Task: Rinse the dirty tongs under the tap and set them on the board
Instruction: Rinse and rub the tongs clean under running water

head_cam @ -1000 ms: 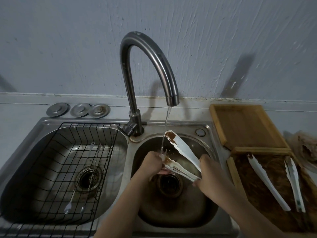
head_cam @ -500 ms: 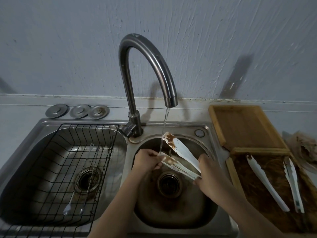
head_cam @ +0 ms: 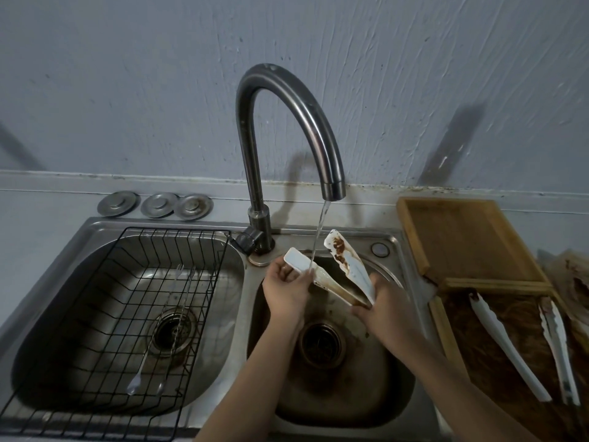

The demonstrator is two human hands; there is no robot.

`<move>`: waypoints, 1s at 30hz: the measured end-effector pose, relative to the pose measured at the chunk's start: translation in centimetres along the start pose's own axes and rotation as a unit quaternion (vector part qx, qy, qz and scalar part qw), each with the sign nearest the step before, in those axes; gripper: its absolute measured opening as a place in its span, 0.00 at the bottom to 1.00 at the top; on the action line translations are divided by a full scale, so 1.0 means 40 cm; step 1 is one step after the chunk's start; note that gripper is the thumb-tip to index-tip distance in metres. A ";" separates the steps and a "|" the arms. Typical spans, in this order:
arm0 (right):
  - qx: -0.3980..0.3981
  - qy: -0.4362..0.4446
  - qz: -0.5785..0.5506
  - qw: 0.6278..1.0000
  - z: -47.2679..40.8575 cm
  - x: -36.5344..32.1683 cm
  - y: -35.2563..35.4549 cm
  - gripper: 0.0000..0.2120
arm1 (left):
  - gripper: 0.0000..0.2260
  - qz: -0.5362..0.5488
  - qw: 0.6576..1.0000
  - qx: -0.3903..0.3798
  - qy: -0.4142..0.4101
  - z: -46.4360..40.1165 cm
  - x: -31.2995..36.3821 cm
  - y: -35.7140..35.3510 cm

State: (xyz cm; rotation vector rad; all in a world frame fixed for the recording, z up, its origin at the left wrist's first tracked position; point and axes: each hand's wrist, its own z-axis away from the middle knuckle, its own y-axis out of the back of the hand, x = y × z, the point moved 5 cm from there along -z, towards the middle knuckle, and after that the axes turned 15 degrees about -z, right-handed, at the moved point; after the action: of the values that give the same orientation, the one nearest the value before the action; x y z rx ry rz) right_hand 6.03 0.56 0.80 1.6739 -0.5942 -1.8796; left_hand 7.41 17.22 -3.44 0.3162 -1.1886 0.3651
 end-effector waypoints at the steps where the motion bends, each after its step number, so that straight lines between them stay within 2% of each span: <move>1: 0.001 0.000 -0.005 1.000 -0.001 0.000 0.000 0.19 | 0.17 -0.002 1.000 -0.009 -0.004 -0.005 -0.003 -0.004; 5: 0.003 0.007 0.006 1.000 -0.002 0.003 -0.001 0.14 | 0.30 -0.108 0.993 -0.050 0.009 0.002 -0.018 -0.021; 8: 0.002 0.004 0.028 1.000 -0.002 0.006 -0.007 0.16 | 0.37 -0.110 0.990 -0.093 0.000 0.028 -0.029 -0.045; 10: 0.002 -0.005 0.018 1.000 -0.001 0.009 -0.008 0.16 | 0.34 -0.112 0.988 -0.103 -0.009 0.024 -0.035 -0.045; 14: -0.014 -0.013 0.024 1.000 0.004 0.007 -0.013 0.14 | 0.11 -0.083 0.995 -0.052 0.015 0.007 -0.036 -0.023; 16: -0.020 -0.014 0.023 0.999 0.002 0.004 -0.022 0.13 | 0.10 -0.069 0.996 -0.044 0.027 0.010 -0.040 -0.019; 18: -0.015 -0.016 0.020 1.000 -0.002 -0.003 -0.024 0.14 | 0.09 -0.087 0.993 -0.073 0.016 0.017 -0.043 -0.022; 20: -0.011 -0.024 0.013 1.000 -0.005 -0.005 -0.023 0.16 | 0.19 -0.121 0.986 -0.115 -0.004 0.022 -0.049 -0.031; 22: -0.006 -0.030 0.013 0.999 -0.005 -0.008 -0.023 0.17 | 0.22 -0.140 0.983 -0.115 -0.009 0.026 -0.050 -0.033; 27: -0.007 -0.034 -0.015 0.999 0.008 -0.014 -0.024 0.19 | 0.07 -0.090 0.993 -0.060 0.051 -0.007 -0.047 -0.015; 30: -0.007 -0.037 -0.016 0.999 0.014 -0.011 -0.019 0.21 | 0.08 -0.041 0.993 -0.073 0.083 0.005 -0.054 -0.018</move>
State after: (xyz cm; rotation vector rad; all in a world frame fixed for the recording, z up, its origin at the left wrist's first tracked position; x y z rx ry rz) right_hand 5.41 1.39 0.71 1.6202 -0.5838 -1.9715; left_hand 6.85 16.23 -5.44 0.2021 -1.0294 0.2259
